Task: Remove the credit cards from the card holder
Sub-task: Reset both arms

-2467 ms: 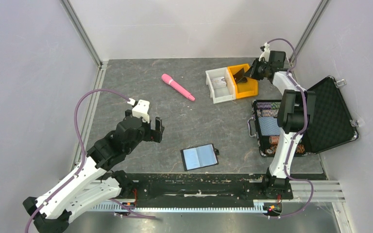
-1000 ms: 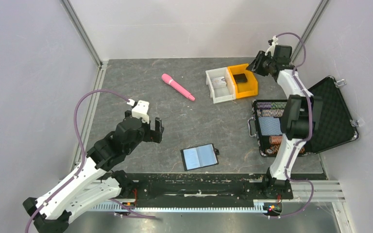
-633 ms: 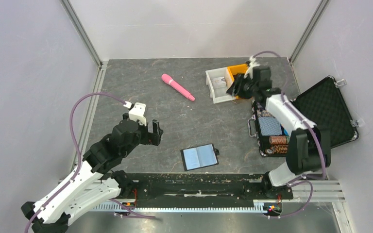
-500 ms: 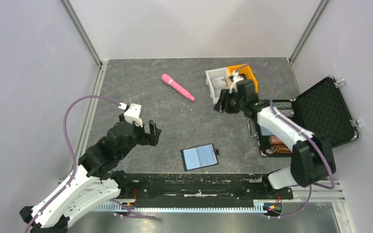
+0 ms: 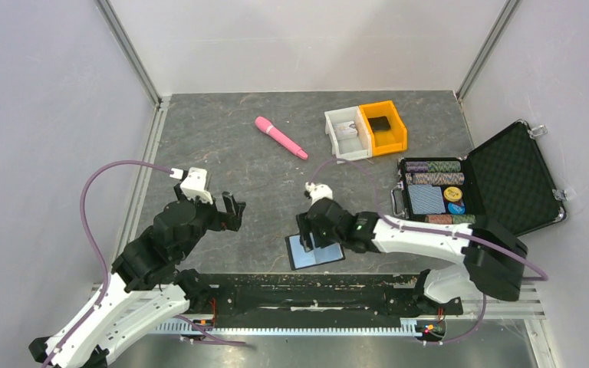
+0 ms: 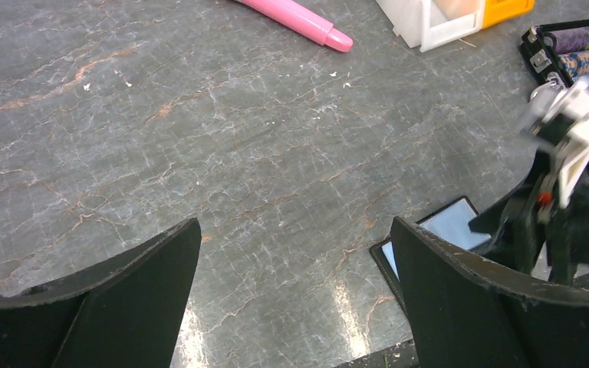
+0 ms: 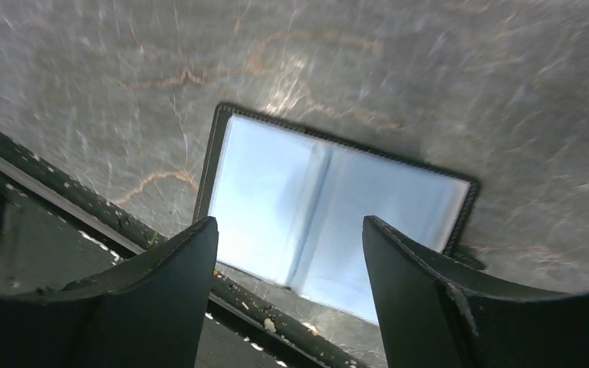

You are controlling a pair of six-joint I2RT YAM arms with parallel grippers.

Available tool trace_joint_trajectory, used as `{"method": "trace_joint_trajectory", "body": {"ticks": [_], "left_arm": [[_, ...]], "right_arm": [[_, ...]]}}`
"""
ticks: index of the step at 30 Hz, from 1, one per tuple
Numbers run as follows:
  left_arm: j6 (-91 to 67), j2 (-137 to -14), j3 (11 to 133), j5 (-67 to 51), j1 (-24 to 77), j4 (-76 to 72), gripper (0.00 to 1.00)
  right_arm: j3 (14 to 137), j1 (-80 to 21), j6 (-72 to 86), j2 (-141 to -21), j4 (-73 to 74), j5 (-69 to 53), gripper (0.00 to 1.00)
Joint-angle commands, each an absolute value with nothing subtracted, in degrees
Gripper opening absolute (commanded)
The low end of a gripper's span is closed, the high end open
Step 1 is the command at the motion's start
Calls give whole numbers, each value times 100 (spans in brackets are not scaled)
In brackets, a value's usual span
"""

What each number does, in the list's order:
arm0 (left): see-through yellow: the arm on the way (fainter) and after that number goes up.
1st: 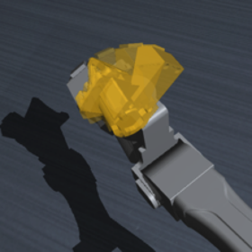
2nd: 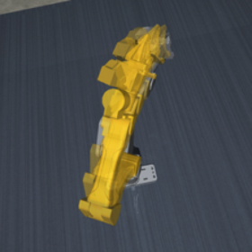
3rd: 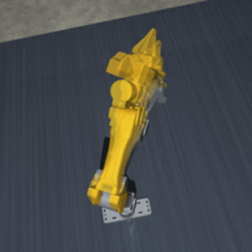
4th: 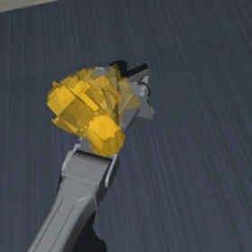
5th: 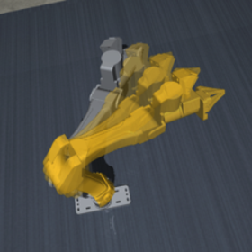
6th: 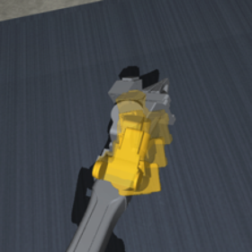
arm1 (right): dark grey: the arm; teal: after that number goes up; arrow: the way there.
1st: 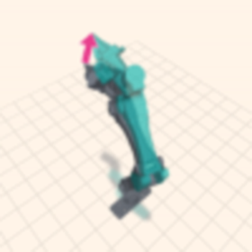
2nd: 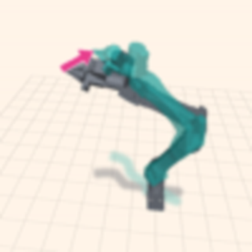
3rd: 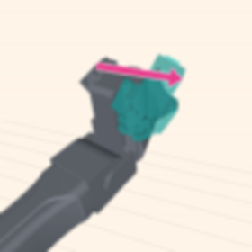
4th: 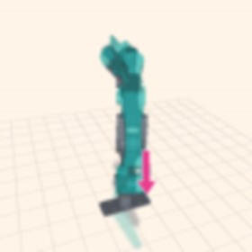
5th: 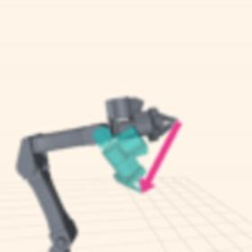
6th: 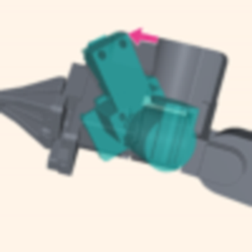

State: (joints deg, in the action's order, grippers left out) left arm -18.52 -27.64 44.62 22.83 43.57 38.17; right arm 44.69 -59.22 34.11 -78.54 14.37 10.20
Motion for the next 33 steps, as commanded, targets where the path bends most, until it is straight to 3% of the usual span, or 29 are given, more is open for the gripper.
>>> {"method": "trace_joint_trajectory", "body": {"ticks": [1,11,19,26,33], "left_arm": [[-1784,-2707,4439,2474,4351,3814,100],[-1786,-2710,4430,2487,4351,3813,100],[-1784,-2720,4430,2464,4351,3806,100],[-1780,-2734,4425,2393,4351,3787,100],[-1801,-2729,4426,2387,4351,3788,100]], "right_arm": [[4961,-6625,3831,-8435,1714,2008,74],[5630,-7204,3888,-9496,1959,2263,80],[5829,-7330,3946,-9835,2332,2568,79],[5607,-7330,3955,-9823,2137,2461,68],[5454,-7317,3955,-9854,2050,2536,44]]}}
